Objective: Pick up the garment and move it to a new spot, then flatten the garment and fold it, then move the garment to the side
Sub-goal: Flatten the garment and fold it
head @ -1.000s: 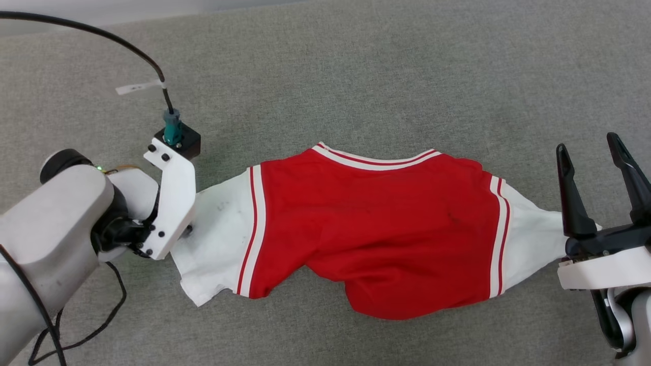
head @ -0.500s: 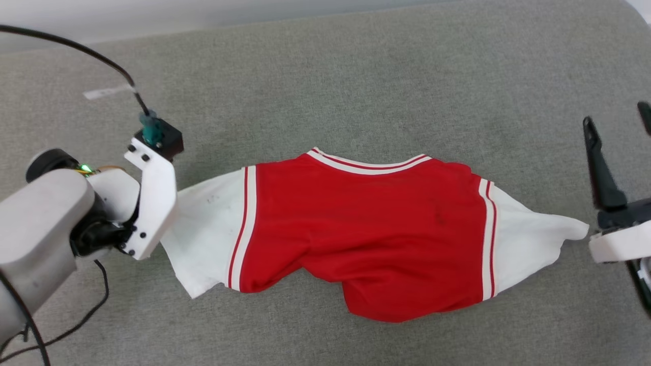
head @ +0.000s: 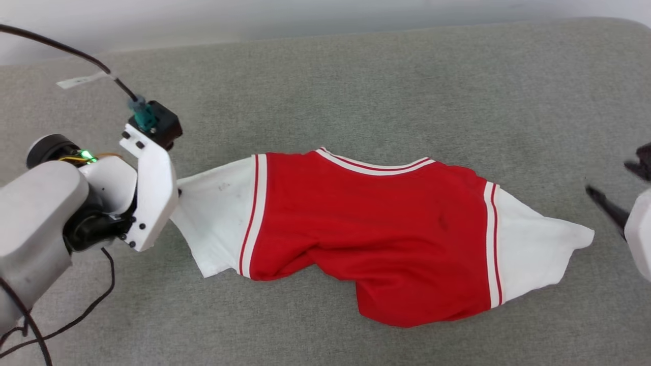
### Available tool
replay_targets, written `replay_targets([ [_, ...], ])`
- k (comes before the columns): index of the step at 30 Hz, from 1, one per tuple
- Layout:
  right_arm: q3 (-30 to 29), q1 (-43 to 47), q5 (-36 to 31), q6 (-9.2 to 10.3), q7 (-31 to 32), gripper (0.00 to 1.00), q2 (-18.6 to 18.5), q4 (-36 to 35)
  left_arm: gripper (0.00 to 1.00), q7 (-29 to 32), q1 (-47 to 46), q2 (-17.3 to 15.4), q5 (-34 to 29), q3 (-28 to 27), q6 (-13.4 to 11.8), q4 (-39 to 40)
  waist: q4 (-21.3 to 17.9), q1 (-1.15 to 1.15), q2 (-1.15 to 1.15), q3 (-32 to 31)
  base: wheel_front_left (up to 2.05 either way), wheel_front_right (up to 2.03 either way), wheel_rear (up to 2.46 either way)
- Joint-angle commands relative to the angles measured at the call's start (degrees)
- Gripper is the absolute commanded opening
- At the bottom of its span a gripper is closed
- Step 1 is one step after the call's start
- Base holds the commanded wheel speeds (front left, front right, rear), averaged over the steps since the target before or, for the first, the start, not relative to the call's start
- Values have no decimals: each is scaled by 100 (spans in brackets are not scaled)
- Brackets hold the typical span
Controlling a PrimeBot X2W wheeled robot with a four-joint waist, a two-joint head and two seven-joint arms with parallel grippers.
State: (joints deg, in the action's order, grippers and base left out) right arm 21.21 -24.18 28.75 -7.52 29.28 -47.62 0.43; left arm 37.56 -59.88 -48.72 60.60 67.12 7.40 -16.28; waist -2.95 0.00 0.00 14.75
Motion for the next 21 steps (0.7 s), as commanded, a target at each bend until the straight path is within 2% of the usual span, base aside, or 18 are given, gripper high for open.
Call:
replay_targets([
  [1,201,-94,280,5,312,100,-178,3,0,-43,-65,22,-35,26,-1,15,44,0,0,37,0,0,0],
  [5,655,-387,1216,5,1344,100,-597,170,0,-93,-182,104,-81,71,-1,60,150,0,0,155,0,0,0],
  [9,817,-624,1787,5,1877,100,-537,594,0,-126,-302,166,-110,115,-1,102,237,0,0,293,0,0,0],
  [16,934,-843,2196,5,2009,100,-72,1443,0,-185,-459,207,-118,186,-1,179,343,0,0,496,0,0,0],
  [21,1307,-624,2272,5,1889,100,191,1814,0,-224,-528,198,-97,217,-1,198,377,0,0,591,0,0,0],
])
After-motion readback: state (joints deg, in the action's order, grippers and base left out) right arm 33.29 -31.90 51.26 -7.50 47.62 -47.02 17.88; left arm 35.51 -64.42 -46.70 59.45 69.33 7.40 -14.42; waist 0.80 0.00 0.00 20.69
